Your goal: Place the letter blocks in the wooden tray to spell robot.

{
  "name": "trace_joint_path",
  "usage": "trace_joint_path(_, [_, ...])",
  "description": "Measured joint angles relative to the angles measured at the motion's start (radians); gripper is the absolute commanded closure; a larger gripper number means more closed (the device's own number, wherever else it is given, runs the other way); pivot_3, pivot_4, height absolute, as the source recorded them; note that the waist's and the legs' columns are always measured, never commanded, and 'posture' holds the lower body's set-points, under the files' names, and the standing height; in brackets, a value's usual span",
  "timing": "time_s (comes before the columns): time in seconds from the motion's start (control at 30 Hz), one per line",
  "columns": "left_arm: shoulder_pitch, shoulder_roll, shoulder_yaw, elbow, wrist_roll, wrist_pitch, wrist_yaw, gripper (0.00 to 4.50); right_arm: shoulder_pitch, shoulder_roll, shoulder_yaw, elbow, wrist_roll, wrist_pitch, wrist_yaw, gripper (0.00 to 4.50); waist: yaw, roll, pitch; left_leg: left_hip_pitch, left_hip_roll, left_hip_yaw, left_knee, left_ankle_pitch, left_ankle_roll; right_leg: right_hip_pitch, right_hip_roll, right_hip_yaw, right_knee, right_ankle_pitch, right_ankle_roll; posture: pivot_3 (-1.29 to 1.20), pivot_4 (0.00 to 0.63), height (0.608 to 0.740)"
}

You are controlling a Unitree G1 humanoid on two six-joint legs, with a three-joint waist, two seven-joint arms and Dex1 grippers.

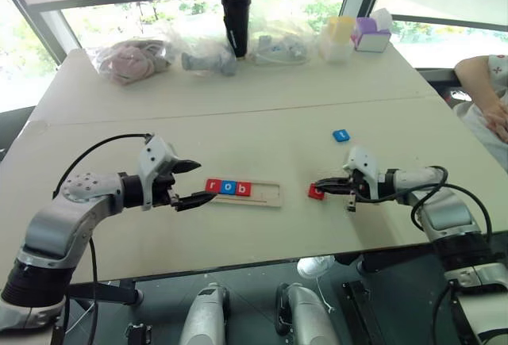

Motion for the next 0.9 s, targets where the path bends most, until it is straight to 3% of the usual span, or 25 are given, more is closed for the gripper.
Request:
trace_joint_path(0.2, [0.002,-0.001,0.000,0.002,0.008,-0.008,-0.001,0.00,0.000,0.000,-0.001,0.002,-0.004,0.000,-0.013,4.43,0.000,0.000,0.000,0.000,0.000,0.000,0.001,0.000,0.000,0.000,0.000,0.000,0.001,0.000,0.000,0.00,0.150,0.740])
trace_joint_path(0.23, [0.002,-0.002,0.000,0.005,0.008,-0.012,-0.001,0.00,0.000,0.000,-0.003,0.002,-0.004,0.001,-0.020,4.19,0.000,0.000,0.000,0.000,0.000,0.000,0.001,0.000,0.000,0.000,0.000,0.000,0.001,0.000,0.000,0.00,0.150,0.740])
trace_joint_path(0.3, [0.002,-0.004,0.000,0.012,0.009,-0.020,-0.002,0.00,-0.001,0.005,-0.011,0.007,-0.004,0.001,-0.041,3.54,0.000,0.000,0.000,0.000,0.000,0.000,0.001,0.000,0.000,0.000,0.000,0.000,0.001,0.000,0.000,0.00,0.150,0.740])
trace_joint_path(0.47, [0.002,-0.005,-0.001,0.018,0.010,-0.023,-0.002,0.00,-0.017,0.012,-0.042,0.021,0.007,0.007,-0.062,0.98,0.000,0.000,0.000,0.000,0.000,0.000,0.001,0.000,0.000,0.000,0.000,0.001,0.001,0.000,0.000,0.00,0.150,0.740])
trace_joint_path(0.9, [0.002,-0.005,-0.001,0.020,0.017,-0.026,-0.003,0.00,0.050,-0.022,-0.033,-0.090,0.042,0.084,0.000,0.98,0.000,0.000,0.000,0.000,0.000,0.000,0.001,0.000,0.000,0.000,0.000,0.001,0.001,0.000,0.000,0.00,0.150,0.740])
